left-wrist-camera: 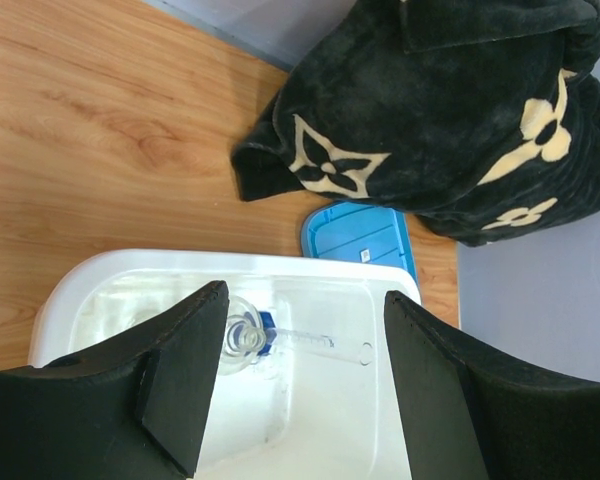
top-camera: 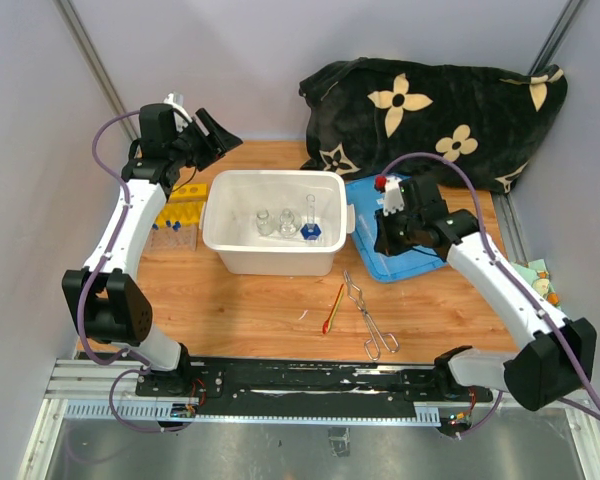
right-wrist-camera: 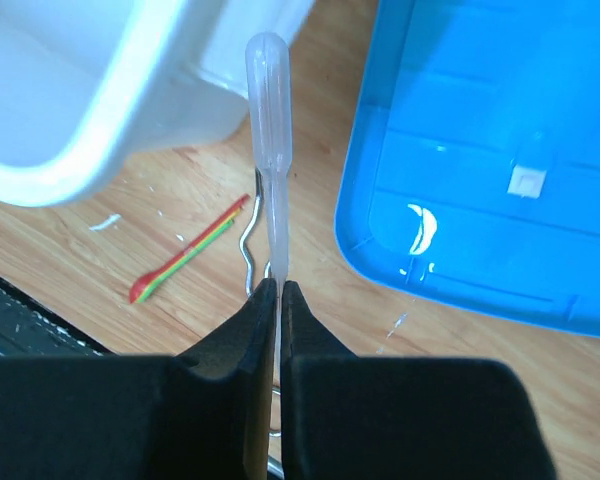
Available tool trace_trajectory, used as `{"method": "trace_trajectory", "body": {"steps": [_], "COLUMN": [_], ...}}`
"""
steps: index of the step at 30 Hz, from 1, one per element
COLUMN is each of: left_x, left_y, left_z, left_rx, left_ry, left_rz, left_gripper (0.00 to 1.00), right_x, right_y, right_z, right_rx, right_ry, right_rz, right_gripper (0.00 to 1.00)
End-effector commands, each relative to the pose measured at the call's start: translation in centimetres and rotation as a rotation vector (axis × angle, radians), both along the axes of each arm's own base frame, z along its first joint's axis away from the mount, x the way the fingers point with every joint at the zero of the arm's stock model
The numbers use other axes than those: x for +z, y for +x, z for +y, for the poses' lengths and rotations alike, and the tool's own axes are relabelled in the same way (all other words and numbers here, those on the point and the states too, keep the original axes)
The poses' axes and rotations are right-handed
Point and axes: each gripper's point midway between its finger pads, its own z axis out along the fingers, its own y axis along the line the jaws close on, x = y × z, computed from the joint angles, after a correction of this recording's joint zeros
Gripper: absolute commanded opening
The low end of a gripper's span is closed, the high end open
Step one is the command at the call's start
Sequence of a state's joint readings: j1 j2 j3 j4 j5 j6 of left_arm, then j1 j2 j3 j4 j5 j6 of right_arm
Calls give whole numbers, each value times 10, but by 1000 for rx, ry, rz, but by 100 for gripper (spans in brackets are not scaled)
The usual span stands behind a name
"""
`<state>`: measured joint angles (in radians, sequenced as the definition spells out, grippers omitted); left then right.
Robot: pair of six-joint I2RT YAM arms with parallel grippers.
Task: Organize the chemistry lab equipment
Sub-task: Pick up the chemistry item at the center of the board.
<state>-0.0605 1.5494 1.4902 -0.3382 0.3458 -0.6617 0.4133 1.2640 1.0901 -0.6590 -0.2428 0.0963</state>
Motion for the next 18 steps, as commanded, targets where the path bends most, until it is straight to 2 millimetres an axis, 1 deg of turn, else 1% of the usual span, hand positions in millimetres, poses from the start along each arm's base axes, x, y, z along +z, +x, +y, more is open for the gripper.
{"method": "trace_trajectory", "body": {"steps": [1, 4, 6, 7, 10, 12, 13, 15, 17, 18], "left_x": [11, 13, 14, 15, 17, 18, 18, 19, 20, 20], "left_y": [4, 4, 4, 3, 2, 2, 2, 2, 2, 2], "left_z": [-2, -2, -2, -2, -1, 0, 1, 1, 2, 2], "left_rx": [-19, -19, -17, -17, -7, -2, 0, 1, 6, 8], "left_ry": [-17, -17, -16, -16, -16, -14, -15, -15, -12, -10], "left_rz": [-35, -38, -39, -40, -43, -46, -47, -48, -51, -51], "left_gripper": [68, 68, 68, 68, 68, 68, 68, 68, 68, 68], "right_x": [43, 79, 100, 115, 144, 159, 164, 169, 167, 162], "right_y": [8, 28, 40, 47, 63, 71, 74, 77, 70, 61], "right_z": [-5, -6, -3, 0, 14, 33, 45, 75, 108, 131], "right_rx": [6, 5, 17, 23, 70, 133, 175, 276, 393, 468], "right_ry": [-1, -10, -7, 0, 25, 52, 67, 80, 87, 91], "right_rz": [-103, -220, -287, -328, -403, -438, -449, -458, -444, -427], "right_gripper": [3, 3, 3, 3, 3, 3, 4, 4, 4, 4]}}
